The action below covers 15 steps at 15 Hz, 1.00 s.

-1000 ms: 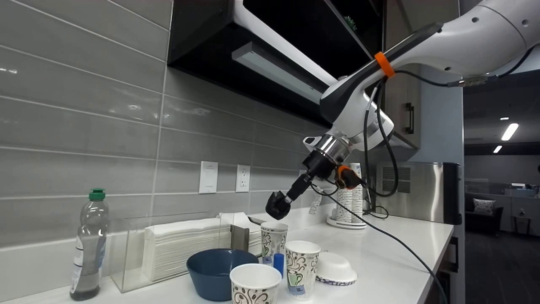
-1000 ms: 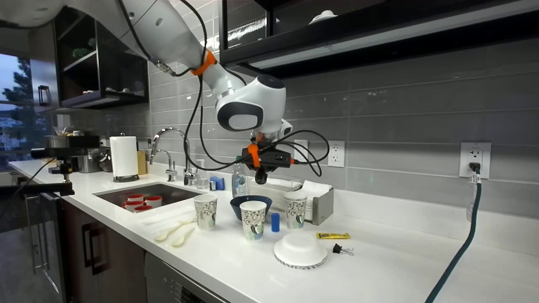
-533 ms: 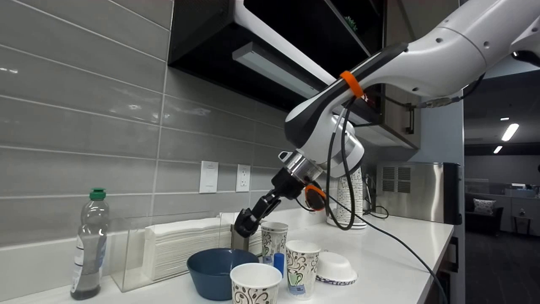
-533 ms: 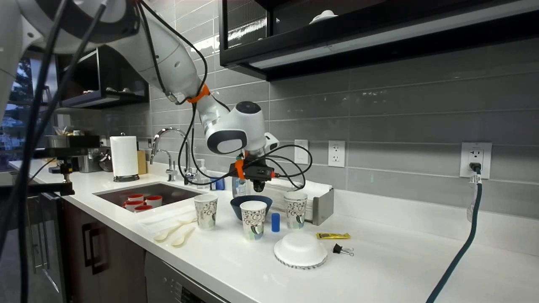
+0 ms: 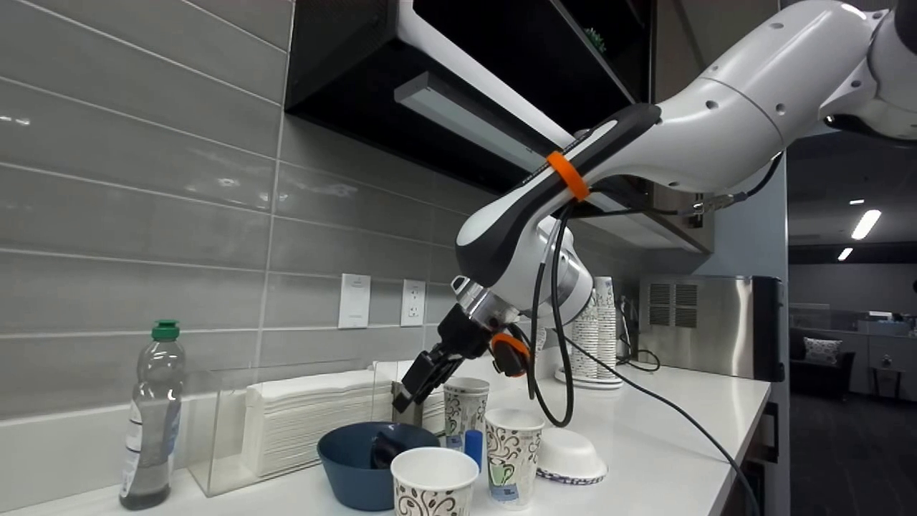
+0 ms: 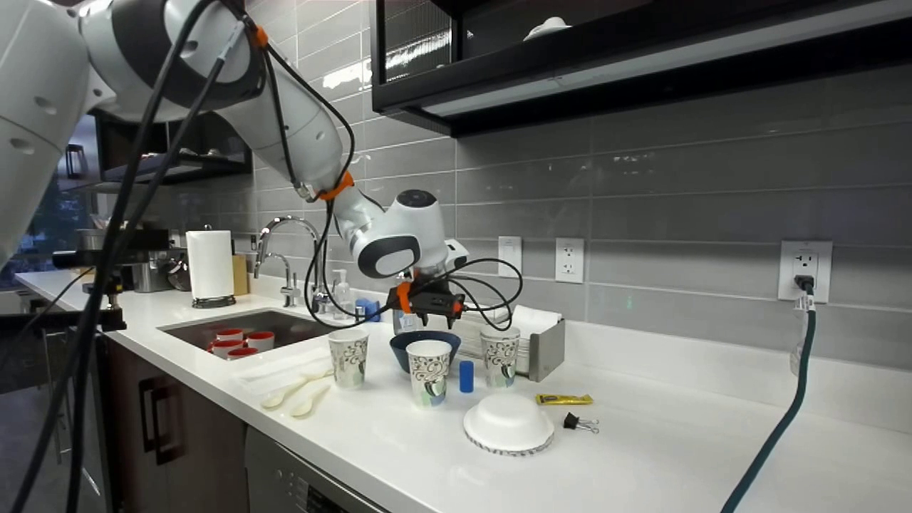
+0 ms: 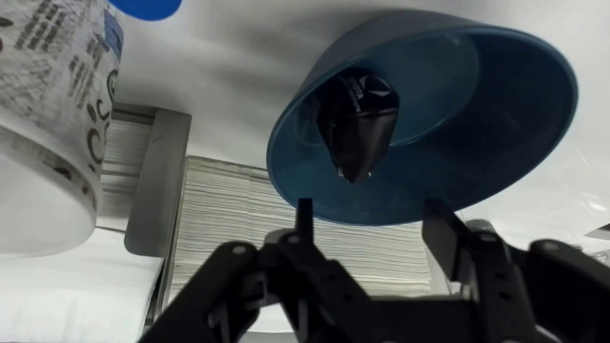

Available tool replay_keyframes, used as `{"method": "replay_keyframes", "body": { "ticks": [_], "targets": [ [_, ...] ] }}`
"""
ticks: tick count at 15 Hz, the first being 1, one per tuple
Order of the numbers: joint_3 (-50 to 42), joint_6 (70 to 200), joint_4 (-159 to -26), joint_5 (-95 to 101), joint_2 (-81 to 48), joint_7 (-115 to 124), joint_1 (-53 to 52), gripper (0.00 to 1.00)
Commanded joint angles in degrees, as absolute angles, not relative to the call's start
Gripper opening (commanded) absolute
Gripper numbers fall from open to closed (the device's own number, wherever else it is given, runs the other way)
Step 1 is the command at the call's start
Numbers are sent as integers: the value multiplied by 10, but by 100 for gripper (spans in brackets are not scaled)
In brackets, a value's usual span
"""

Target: Pick the black round object and place it in the blue bowl

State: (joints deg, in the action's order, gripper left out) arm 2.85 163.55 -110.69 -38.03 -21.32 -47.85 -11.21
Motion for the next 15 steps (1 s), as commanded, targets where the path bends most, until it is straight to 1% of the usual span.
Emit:
{"method": "replay_keyframes", "body": {
  "ticks": [1,2,4,6,8,10,11,12,13,15],
  "targets": [
    [27,1637,-1116,-397,-181,-461,-107,94],
    [59,1635,-1126,-453,-157,-503,-76,99],
    [131,1618,-1135,-557,-115,-599,-8,100],
    [157,1549,-1159,-611,-66,-694,28,100],
    [135,1498,-1229,-616,-8,-729,36,100],
    [117,1497,-1297,-578,39,-710,43,100],
    [83,1502,-1330,-557,61,-690,19,100],
    [74,1512,-1366,-555,85,-695,18,100],
    [91,1526,-1402,-563,112,-714,40,100],
    [84,1553,-1465,-610,168,-779,34,100]
  ]
}}
